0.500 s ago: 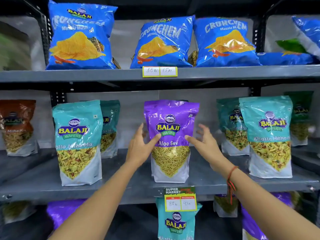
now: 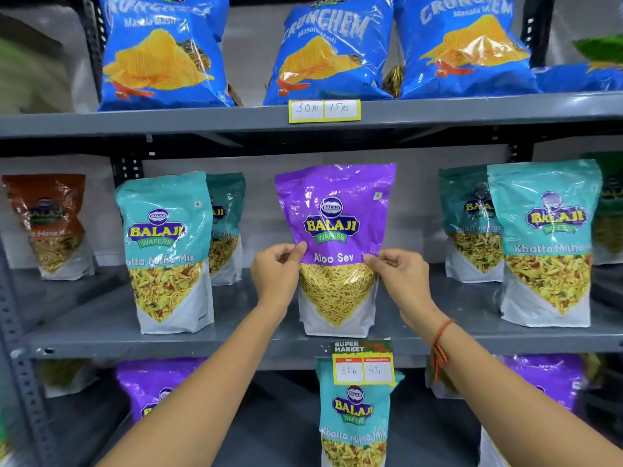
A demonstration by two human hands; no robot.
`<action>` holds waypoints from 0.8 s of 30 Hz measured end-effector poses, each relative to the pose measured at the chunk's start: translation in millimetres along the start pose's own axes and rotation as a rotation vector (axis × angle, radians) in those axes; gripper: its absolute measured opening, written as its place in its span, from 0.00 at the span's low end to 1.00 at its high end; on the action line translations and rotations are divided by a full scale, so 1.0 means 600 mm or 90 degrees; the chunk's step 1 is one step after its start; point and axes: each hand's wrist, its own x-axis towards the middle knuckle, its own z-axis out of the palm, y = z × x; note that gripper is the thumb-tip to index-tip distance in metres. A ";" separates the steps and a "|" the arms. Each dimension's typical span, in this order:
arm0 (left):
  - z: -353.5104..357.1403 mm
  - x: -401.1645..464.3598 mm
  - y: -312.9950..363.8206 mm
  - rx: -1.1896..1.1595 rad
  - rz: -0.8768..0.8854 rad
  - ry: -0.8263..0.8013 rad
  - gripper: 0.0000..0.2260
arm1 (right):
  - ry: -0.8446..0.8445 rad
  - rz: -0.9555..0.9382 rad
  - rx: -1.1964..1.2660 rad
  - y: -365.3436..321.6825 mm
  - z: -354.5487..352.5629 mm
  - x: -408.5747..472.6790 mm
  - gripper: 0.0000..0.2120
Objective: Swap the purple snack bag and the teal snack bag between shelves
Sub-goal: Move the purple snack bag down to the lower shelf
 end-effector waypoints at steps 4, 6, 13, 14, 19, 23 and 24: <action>-0.055 -0.044 0.035 0.029 0.129 0.060 0.09 | -0.012 -0.001 0.111 -0.036 0.016 -0.052 0.16; -0.089 -0.078 0.046 0.019 0.167 0.084 0.11 | -0.032 0.017 0.155 -0.053 0.026 -0.087 0.09; -0.217 -0.232 -0.024 0.038 0.121 0.139 0.06 | -0.177 0.090 0.223 0.004 0.072 -0.247 0.21; -0.231 -0.253 -0.047 0.057 0.107 0.137 0.07 | -0.197 0.103 0.215 0.026 0.079 -0.271 0.23; -0.285 -0.346 -0.173 0.143 -0.005 0.096 0.11 | -0.256 0.174 0.090 0.148 0.117 -0.364 0.22; -0.295 -0.375 -0.267 0.249 -0.076 0.059 0.10 | -0.246 0.248 0.026 0.230 0.153 -0.388 0.14; -0.294 -0.373 -0.289 0.273 -0.092 0.057 0.12 | -0.235 0.257 0.009 0.250 0.165 -0.387 0.13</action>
